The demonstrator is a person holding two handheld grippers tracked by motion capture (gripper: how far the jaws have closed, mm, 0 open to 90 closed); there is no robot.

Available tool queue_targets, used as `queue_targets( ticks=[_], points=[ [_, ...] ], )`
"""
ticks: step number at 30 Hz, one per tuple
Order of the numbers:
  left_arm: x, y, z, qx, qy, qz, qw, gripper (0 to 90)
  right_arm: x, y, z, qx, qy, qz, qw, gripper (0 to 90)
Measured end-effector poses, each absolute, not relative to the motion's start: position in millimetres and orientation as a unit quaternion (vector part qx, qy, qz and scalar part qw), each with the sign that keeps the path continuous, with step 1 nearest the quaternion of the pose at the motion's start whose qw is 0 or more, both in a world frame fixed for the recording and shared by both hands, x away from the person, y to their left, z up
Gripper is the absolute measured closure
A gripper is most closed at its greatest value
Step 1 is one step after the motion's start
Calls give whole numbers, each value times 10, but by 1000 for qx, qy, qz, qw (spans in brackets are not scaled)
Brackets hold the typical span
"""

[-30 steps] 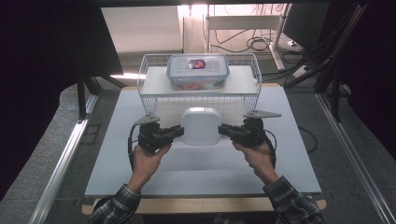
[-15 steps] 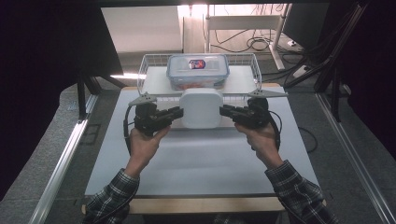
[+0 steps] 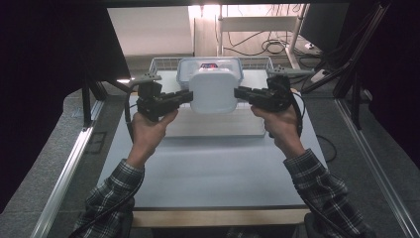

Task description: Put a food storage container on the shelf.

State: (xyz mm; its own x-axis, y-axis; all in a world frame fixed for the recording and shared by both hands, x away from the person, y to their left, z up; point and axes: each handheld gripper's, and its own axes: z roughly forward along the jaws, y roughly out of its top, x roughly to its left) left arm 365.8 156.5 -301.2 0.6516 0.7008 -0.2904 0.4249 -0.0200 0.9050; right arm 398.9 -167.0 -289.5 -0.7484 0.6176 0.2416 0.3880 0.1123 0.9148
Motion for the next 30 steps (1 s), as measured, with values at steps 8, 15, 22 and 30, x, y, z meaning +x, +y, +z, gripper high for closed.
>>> queue_targets(
  ticks=[8, 15, 22, 30],
  points=[
    [3848, 1638, -2783, 696, 402, 111, 585, 793, 4150, -1603, -2603, 343, 734, 576, 102, 787],
    [4033, 1695, -2648, 692, 406, 101, 588, 793, 4319, -1534, -2430, 350, 732, 575, 108, 786],
    [4188, 1712, -2598, 692, 415, 92, 584, 788, 4460, -1490, -2369, 362, 729, 570, 109, 777],
    [4356, 1720, -2639, 683, 425, 63, 591, 777, 4587, -1490, -2410, 377, 722, 571, 107, 758]
  ],
)
